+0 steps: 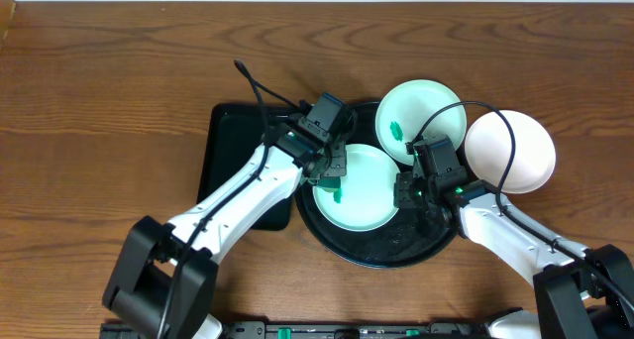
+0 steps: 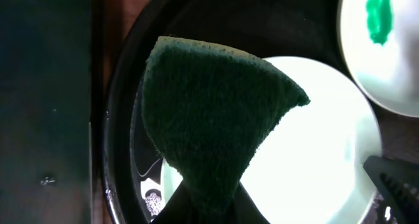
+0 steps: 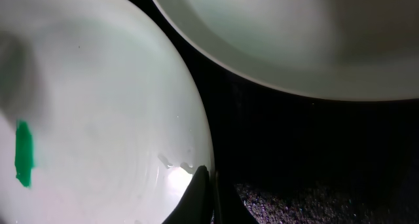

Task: Clean dirty plates on tray and stack at the side
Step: 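Move the held sponge with the left gripper onto the green plate, then scrub the green plate with the sponge in the left gripper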

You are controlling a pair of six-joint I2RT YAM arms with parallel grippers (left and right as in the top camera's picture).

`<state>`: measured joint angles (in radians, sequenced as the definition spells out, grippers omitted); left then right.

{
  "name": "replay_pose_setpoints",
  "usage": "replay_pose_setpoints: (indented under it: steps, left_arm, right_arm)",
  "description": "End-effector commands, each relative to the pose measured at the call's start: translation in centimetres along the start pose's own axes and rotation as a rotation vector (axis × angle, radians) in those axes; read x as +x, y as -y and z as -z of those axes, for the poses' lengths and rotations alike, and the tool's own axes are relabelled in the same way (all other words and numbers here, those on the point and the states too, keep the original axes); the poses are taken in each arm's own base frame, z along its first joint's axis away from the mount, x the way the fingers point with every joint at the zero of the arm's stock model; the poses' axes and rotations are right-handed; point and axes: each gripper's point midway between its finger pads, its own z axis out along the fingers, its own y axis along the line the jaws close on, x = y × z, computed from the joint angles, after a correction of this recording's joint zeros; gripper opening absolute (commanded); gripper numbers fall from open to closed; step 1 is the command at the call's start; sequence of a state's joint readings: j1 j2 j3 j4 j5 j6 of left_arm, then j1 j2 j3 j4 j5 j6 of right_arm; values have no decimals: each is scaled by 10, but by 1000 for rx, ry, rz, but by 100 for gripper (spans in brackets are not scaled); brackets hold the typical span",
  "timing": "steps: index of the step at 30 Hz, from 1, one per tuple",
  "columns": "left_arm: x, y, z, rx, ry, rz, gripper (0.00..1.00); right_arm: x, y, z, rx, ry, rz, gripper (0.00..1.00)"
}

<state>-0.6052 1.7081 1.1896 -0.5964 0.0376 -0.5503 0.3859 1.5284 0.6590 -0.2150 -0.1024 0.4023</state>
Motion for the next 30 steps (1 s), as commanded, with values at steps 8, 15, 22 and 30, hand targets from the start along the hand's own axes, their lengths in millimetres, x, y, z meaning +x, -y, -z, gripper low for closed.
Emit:
replay_pose_setpoints:
  steps: [8, 15, 22, 30]
  left_arm:
    - [18, 5, -35, 3, -93, -18, 7]
    - [23, 4, -42, -2, -115, -19, 7]
    - [27, 1, -49, -15, -132, -18, 7]
    - [40, -7, -74, -55, -188, -18, 7]
  right_arm:
    - [2, 3, 0, 16, -1, -8, 1]
    - [2, 3, 0, 16, -1, -8, 1]
    - [2, 3, 0, 16, -1, -8, 1]
    - [2, 3, 0, 15, -1, -8, 1]
